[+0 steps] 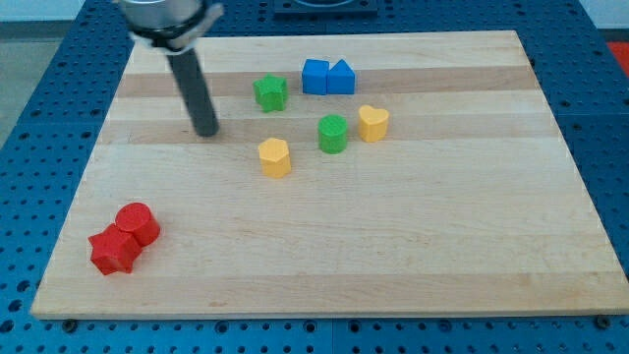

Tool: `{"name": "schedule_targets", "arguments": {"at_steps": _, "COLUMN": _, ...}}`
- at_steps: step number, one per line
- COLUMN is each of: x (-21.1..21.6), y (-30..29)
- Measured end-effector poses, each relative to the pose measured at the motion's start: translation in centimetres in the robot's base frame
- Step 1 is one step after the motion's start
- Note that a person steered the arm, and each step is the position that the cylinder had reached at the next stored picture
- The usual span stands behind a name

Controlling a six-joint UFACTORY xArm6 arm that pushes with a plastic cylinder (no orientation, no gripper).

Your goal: Push the green star to the top left

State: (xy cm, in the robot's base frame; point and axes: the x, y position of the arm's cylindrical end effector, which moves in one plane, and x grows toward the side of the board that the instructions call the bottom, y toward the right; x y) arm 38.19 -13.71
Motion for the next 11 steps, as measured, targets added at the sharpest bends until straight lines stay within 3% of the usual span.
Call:
{"name": "schedule_targets", "arguments": {"at_steps": 1, "x": 0.3, "y": 5.0}}
{"name": "schedule_targets", "arguments": {"at_steps": 3, "x": -3.9, "y": 9.9}}
{"name": "schedule_targets", "arguments": {"at_steps": 6, "x": -5.4, "y": 2.8}}
{"name": "schedule_targets", "arguments": {"at_steps": 11, "x": -12.2, "y": -6.5}}
